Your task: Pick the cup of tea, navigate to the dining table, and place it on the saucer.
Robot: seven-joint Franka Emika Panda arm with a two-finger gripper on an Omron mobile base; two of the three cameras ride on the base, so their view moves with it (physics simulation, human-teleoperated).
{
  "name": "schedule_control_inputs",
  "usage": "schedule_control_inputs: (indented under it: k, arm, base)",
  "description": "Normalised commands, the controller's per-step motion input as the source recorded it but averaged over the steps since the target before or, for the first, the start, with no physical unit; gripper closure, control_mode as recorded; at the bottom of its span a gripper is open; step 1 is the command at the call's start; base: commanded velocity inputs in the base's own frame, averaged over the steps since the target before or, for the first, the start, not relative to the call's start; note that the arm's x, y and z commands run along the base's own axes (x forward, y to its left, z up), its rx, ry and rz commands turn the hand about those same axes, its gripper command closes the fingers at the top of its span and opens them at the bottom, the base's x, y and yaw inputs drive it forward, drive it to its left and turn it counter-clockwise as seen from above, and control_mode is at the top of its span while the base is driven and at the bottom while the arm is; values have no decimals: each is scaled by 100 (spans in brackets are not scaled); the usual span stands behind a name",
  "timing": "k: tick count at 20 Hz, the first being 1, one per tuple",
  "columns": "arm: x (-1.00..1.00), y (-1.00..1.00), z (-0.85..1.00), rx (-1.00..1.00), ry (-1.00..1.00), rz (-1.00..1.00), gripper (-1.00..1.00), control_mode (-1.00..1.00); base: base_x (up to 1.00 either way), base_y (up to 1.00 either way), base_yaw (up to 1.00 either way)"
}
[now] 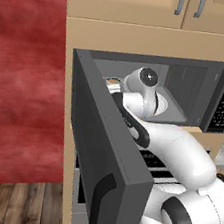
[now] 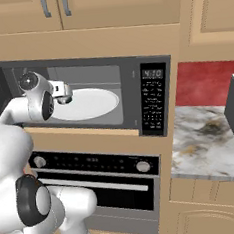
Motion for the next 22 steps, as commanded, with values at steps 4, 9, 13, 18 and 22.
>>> schedule_control_inputs:
  k: [4, 9, 13, 18, 22]
  arm:
    - [20, -8, -27, 0, 2, 0, -100, -100]
    - [13, 0, -6, 0, 1, 0, -100, -100]
    - [24, 0, 0, 0, 2, -1, -100, -100]
    - [25, -11, -5, 3, 6, -5, -100, -100]
    - [15, -20, -4, 3, 5, -1, -100, -100]
  base:
    - [0, 0, 0]
    - [0, 0, 0]
    - [0, 0, 0]
    - [0, 0, 0]
    - [0, 0, 0]
